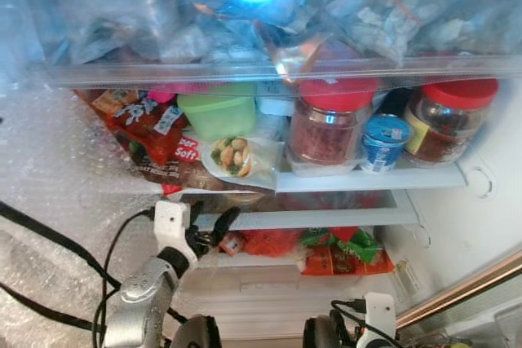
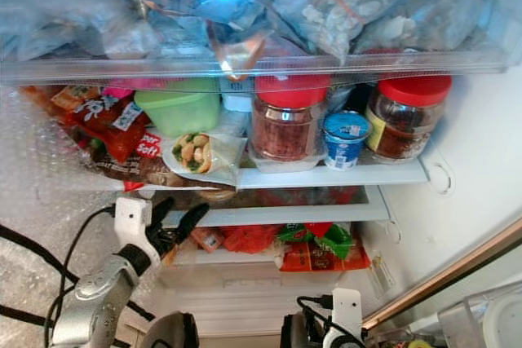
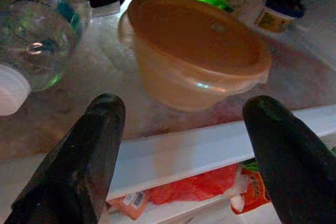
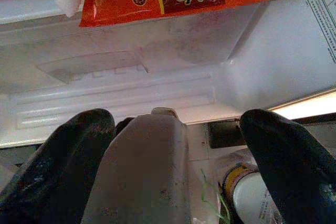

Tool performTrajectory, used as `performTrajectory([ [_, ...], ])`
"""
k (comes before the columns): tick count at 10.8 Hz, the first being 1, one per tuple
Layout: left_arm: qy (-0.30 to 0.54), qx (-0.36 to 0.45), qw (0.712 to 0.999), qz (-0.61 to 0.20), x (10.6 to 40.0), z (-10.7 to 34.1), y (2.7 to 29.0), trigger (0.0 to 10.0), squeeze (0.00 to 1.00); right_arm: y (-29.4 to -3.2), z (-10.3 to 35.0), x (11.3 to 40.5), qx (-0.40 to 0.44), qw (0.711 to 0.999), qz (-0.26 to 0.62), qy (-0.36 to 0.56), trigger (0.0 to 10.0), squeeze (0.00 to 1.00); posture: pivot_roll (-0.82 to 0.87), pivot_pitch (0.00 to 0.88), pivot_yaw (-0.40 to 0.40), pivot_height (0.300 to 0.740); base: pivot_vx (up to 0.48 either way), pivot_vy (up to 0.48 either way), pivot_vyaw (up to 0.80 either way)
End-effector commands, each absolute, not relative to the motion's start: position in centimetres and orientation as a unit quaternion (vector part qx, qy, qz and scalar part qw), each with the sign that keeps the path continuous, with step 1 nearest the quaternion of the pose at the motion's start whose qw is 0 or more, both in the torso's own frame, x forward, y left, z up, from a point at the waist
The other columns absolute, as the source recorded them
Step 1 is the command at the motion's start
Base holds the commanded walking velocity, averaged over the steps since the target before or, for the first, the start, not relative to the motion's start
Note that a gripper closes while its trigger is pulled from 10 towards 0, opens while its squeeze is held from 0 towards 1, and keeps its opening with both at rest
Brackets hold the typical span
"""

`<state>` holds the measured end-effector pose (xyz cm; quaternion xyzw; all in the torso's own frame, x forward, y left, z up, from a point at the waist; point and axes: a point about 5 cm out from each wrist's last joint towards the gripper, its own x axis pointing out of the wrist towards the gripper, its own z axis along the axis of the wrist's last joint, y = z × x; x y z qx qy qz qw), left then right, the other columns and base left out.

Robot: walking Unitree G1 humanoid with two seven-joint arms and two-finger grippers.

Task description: Restocking fridge

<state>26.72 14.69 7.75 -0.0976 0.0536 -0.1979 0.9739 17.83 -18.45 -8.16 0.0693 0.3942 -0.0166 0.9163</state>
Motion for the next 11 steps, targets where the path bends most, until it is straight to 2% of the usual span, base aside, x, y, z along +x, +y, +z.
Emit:
performTrajectory([
  [1,0.051,-0.09,0.974,-0.201,26.76,7.87,14.56,10.0,0.0,-18.45,-8.71,16.78,0.068,0.907,-0.016,0.415,10.0,0.0,-0.13,0.054,0.002,0.64,0.0,0.0,0.0],
  [11,0.053,-0.085,0.973,-0.206,26.78,7.83,14.47,10.0,0.0,-18.45,-8.92,16.35,0.07,0.903,-0.017,0.423,10.0,0.0,-0.13,0.057,0.003,0.64,0.0,0.0,0.0],
])
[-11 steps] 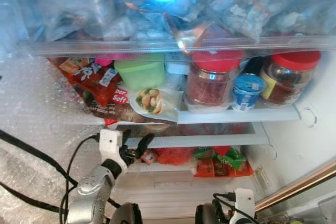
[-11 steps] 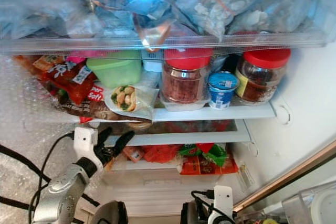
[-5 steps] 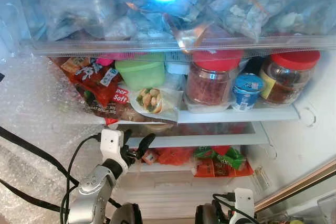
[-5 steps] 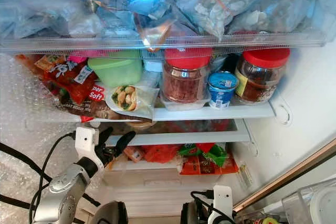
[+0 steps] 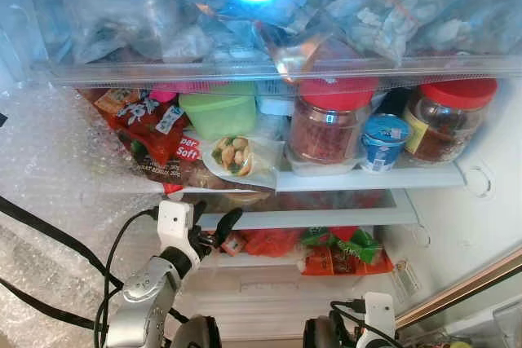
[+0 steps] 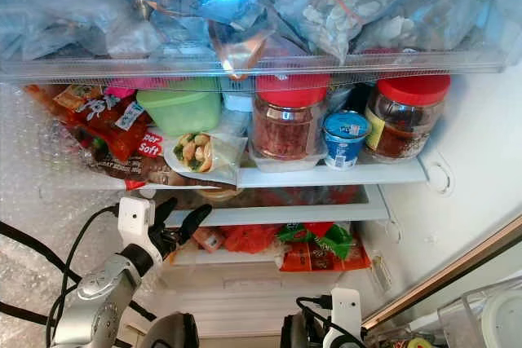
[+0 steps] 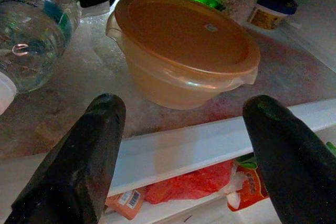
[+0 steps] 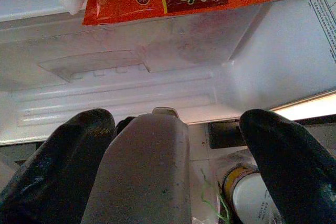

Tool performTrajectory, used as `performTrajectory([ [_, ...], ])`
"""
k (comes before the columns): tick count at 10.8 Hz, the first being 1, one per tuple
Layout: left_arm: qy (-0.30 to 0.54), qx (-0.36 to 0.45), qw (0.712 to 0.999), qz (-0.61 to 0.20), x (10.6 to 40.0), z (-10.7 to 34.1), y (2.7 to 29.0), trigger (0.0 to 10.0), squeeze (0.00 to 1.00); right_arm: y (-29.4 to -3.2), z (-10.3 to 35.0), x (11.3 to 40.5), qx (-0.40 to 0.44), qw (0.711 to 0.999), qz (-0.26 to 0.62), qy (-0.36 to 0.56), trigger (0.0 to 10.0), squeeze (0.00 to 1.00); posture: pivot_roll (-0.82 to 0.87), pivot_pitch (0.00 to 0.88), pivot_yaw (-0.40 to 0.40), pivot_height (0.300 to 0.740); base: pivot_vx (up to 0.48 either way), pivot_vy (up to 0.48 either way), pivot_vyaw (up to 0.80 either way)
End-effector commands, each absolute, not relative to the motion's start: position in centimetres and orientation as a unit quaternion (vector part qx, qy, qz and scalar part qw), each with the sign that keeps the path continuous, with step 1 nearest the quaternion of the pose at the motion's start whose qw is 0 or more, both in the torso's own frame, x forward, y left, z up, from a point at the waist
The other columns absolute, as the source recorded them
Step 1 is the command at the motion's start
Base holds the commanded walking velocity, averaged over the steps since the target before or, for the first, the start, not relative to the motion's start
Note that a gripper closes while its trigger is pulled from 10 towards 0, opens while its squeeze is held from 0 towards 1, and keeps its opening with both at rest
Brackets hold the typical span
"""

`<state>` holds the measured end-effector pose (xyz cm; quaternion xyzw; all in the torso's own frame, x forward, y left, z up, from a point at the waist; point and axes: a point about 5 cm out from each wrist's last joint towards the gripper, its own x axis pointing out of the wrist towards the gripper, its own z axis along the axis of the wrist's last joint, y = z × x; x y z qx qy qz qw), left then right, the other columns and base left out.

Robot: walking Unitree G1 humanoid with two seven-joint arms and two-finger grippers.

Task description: Restocking fridge

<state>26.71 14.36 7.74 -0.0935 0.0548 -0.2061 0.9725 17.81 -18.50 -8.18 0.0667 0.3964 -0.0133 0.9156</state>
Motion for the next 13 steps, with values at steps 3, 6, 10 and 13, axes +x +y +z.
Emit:
performTrajectory([
  [3,0.066,-0.098,0.973,-0.197,26.6,7.2,14.6,10.0,0.0,-18.5,-8.9,16.4,0.074,0.903,-0.014,0.424,10.0,0.0,-0.13,0.055,0.002,0.64,-0.266,0.0,0.0],
  [6,0.079,-0.103,0.973,-0.193,26.1,6.4,14.8,10.0,0.0,-18.5,-8.8,16.5,0.075,0.904,-0.011,0.42,10.0,0.0,-0.13,0.054,0.001,0.64,-0.254,0.0,0.0],
  [10,0.078,-0.102,0.972,-0.198,26.1,6.5,14.8,10.0,0.0,-18.2,-8.7,17.0,0.068,0.907,-0.006,0.415,10.0,0.0,-0.13,0.048,0.003,0.64,-0.264,0.0,0.0],
  [13,0.079,-0.102,0.971,-0.201,26.1,6.5,14.7,10.0,0.0,-18.6,-8.6,16.9,0.068,0.907,-0.008,0.416,10.0,0.0,-0.13,0.045,0.003,0.64,-0.264,0.0,0.0],
])
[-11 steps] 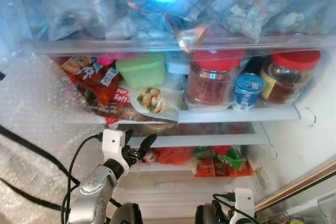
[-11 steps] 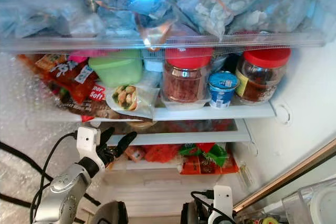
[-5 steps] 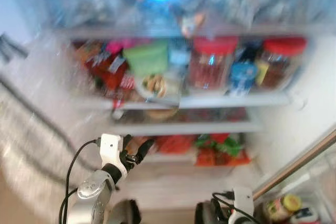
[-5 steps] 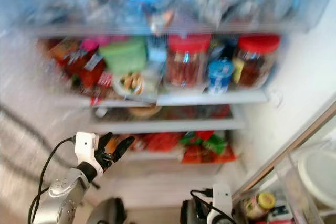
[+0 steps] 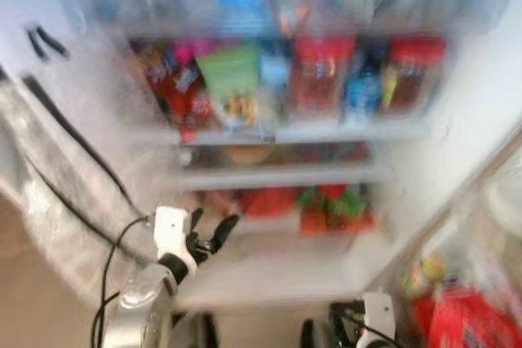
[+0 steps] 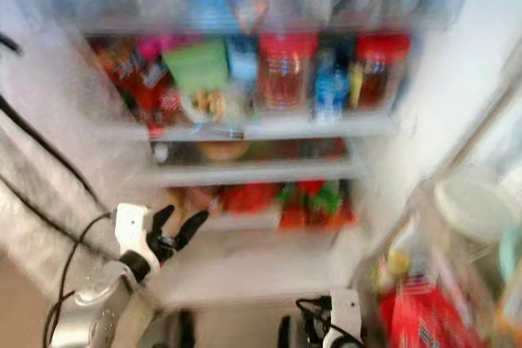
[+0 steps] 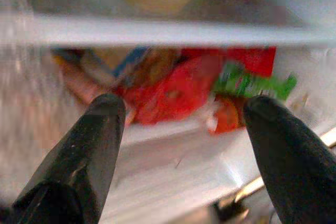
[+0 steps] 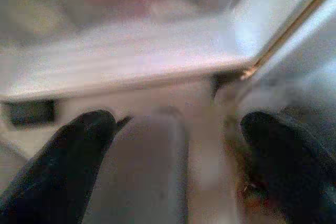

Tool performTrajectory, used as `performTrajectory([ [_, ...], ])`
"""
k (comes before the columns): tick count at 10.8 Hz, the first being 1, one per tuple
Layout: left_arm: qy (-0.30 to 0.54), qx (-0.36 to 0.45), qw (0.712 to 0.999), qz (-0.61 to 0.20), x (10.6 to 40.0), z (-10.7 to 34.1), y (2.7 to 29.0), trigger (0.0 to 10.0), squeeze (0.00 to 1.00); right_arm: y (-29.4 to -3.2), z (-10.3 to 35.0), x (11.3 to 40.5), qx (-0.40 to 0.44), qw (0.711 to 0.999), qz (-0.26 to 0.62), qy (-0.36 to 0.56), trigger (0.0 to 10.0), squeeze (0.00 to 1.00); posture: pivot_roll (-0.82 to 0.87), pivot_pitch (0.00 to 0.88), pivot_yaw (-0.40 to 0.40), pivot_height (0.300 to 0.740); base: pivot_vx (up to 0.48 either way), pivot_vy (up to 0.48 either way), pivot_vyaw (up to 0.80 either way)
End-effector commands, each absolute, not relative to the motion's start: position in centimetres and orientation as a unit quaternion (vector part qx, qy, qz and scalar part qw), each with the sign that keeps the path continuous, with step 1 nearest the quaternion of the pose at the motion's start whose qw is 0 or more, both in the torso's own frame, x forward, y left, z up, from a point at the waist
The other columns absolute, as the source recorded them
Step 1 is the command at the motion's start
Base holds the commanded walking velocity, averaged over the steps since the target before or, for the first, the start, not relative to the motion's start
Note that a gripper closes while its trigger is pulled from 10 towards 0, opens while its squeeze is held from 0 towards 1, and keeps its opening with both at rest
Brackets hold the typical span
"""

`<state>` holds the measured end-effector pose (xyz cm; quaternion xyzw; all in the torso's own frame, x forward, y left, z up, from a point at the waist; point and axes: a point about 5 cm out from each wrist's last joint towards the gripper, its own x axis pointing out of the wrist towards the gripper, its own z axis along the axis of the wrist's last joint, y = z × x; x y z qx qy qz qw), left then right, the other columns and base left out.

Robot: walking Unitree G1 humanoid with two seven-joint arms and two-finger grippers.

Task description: Restocking fridge

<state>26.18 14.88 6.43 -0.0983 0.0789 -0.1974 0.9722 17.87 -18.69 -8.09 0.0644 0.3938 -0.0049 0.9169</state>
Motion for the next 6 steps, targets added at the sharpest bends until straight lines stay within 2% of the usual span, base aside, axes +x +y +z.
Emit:
performTrajectory([
  [1,0.08,-0.101,0.971,-0.2,26.1,6.4,14.8,10.0,0.0,-18.5,-8.6,16.9,0.068,0.907,-0.007,0.416,10.0,0.0,-0.13,0.046,0.002,0.64,-0.266,0.0,0.0],
  [4,0.09,-0.096,0.976,-0.171,25.7,5.5,15.5,10.0,0.0,-18.3,-8.7,16.9,0.069,0.907,-0.005,0.416,10.0,0.0,-0.13,0.052,0.001,0.64,-0.265,0.0,0.0],
  [6,0.123,-0.075,0.981,-0.131,25.5,3.9,16.7,10.0,0.0,-18.4,-8.7,16.8,0.071,0.905,-0.005,0.418,10.0,0.0,-0.12,0.054,0.002,0.64,0.0,0.0,0.0],
])
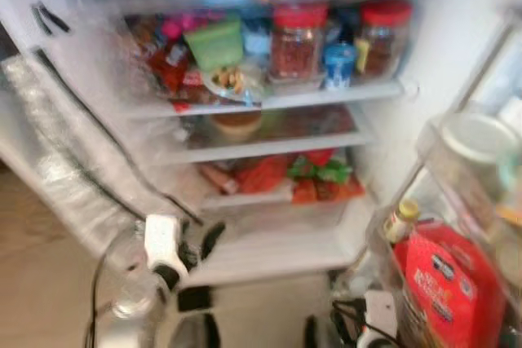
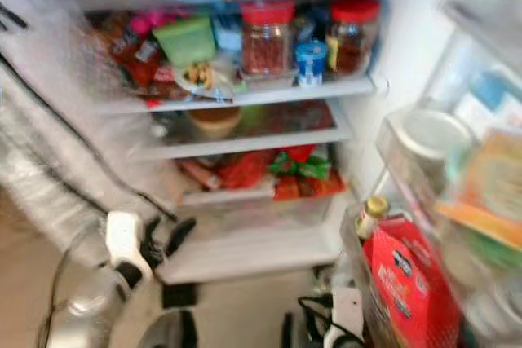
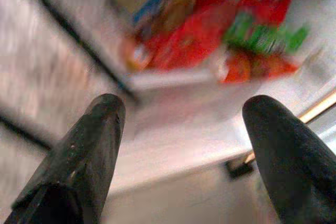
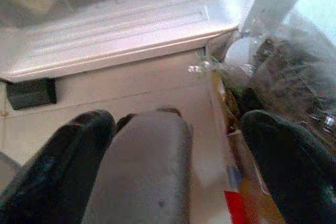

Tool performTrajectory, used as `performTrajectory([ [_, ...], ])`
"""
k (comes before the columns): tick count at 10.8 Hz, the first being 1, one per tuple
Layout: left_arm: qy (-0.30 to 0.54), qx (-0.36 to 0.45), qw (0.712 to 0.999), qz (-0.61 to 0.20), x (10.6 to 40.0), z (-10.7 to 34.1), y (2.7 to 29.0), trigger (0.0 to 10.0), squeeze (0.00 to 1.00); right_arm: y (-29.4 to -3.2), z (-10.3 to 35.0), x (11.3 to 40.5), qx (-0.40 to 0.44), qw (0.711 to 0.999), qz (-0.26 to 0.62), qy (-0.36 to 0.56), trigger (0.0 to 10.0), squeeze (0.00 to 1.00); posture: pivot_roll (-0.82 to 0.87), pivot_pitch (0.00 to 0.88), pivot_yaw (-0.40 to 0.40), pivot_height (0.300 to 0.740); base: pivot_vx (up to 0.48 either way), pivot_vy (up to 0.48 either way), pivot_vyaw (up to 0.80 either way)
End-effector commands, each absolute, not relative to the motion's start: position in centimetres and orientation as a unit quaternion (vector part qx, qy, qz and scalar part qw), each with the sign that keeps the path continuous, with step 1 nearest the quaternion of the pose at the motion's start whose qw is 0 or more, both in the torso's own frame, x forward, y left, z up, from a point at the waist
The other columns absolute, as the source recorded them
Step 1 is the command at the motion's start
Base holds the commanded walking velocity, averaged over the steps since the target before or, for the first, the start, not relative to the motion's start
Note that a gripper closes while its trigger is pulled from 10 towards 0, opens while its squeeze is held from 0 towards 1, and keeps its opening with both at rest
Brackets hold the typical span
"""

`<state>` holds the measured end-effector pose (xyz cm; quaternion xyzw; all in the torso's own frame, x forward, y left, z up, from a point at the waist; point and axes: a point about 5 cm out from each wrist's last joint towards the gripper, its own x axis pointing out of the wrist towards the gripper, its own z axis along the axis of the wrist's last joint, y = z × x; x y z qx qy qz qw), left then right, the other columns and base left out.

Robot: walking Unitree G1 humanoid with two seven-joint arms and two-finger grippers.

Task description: Restocking fridge

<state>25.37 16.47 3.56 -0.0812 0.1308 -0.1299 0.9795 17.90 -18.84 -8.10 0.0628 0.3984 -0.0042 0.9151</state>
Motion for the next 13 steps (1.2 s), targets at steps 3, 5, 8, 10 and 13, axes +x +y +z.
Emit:
performTrajectory([
  [3,0.242,-0.063,0.967,-0.056,23.7,-1.1,19.0,10.0,0.0,-18.7,-8.9,16.4,0.071,0.902,-0.007,0.426,10.0,0.0,-0.12,0.055,0.0,0.64,0.0,0.0,0.0],
  [5,0.322,-0.05,0.945,-0.023,21.8,-3.9,20.0,10.0,0.0,-18.7,-9.0,16.2,0.071,0.899,-0.007,0.433,10.0,0.0,-0.11,0.057,0.002,0.64,0.0,0.326,0.0],
  [8,0.405,-0.044,0.912,0.039,18.2,-7.0,21.8,10.0,0.0,-18.6,-9.1,16.2,0.073,0.896,-0.006,0.438,10.0,0.0,-0.11,0.059,0.003,0.64,0.0,0.448,0.0],
  [10,0.434,-0.04,0.899,0.051,16.6,-8.0,22.1,10.0,0.0,-19.0,-9.1,16.0,0.071,0.895,-0.008,0.441,10.0,0.0,-0.11,0.054,0.004,0.64,0.0,0.458,0.0],
  [13,0.463,-0.038,0.883,0.059,15.1,-8.9,22.4,10.0,0.0,-19.9,-9.1,15.6,0.067,0.893,-0.011,0.446,10.0,0.0,-0.11,0.047,0.005,0.64,0.0,0.455,0.0],
])
